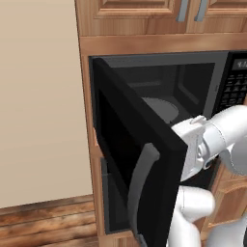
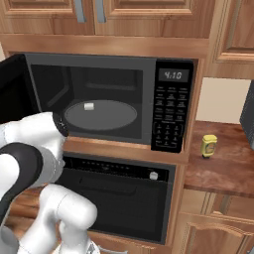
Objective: Open the microwave door.
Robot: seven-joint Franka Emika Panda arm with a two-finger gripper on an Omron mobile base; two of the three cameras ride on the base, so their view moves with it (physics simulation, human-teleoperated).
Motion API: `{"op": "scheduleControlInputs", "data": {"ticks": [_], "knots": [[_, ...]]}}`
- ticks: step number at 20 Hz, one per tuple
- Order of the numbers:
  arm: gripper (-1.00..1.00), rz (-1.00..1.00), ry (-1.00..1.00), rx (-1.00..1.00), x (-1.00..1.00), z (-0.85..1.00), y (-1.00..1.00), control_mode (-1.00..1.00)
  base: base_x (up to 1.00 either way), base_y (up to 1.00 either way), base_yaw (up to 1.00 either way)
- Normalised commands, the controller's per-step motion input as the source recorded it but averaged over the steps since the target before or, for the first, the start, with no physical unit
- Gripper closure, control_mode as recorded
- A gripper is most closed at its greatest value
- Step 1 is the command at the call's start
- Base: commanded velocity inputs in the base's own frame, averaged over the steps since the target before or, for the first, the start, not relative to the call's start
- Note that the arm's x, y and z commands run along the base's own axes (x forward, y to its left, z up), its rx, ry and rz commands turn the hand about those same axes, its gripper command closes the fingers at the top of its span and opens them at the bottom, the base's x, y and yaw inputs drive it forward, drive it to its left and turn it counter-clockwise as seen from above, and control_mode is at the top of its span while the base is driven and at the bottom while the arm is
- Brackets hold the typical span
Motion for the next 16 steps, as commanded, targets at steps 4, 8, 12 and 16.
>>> {"op": "scheduleControlInputs", "data": {"ticks": [4,8,12,16], "knots": [[-1.0,0.0,-0.19,0.0,-0.15,0.0,1.0,-1.0,0.0,0.0,0.0],[-1.0,0.0,-0.17,0.0,-0.02,-0.01,1.0,-1.0,0.0,0.0,0.0],[-1.0,0.0,-0.05,0.04,-0.04,-0.01,0.54,-1.0,0.0,0.0,0.0],[-1.0,0.0,0.0,0.0,0.0,0.0,0.0,-1.0,0.0,0.0,0.0]]}}
